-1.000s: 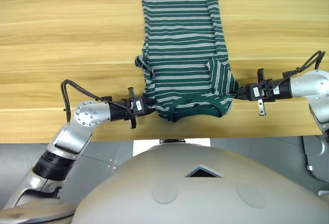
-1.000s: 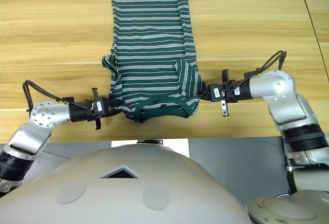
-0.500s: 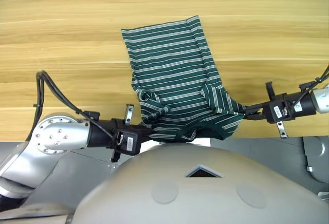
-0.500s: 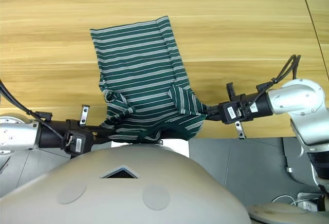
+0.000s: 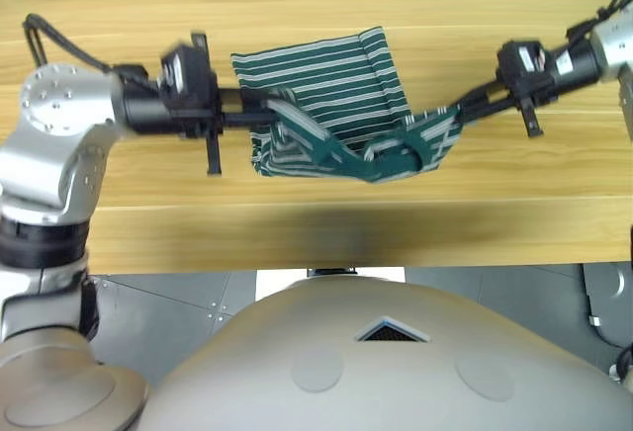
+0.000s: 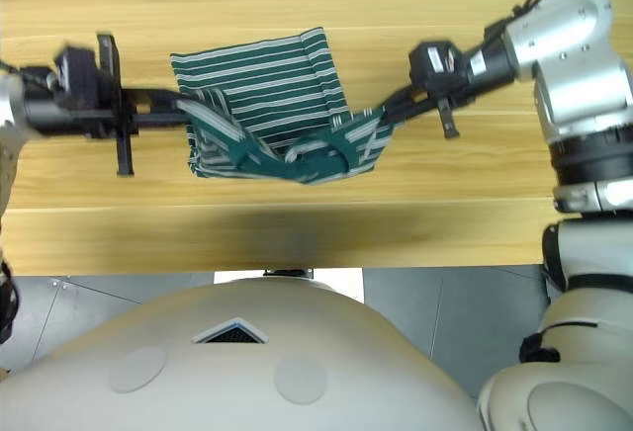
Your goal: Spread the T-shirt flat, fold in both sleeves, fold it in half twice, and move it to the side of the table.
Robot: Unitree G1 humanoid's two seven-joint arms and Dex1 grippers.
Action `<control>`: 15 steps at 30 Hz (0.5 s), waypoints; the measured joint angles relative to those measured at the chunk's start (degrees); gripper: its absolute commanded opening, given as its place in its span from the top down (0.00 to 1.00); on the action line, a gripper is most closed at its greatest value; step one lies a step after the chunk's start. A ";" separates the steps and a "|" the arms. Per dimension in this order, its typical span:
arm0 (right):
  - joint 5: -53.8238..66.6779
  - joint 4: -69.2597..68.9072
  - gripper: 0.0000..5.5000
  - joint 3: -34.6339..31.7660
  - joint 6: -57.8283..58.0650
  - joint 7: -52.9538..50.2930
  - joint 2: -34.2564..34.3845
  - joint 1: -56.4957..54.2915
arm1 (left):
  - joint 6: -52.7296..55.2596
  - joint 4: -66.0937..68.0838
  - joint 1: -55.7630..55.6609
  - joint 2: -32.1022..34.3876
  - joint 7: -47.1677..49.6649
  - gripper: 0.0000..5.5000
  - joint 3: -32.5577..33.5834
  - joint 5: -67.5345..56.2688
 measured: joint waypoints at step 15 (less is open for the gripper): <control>-11.36 48.87 0.99 -2.86 -7.67 -5.76 22.34 -24.10 | -13.29 58.59 -14.73 -15.28 -8.18 1.00 5.08 6.60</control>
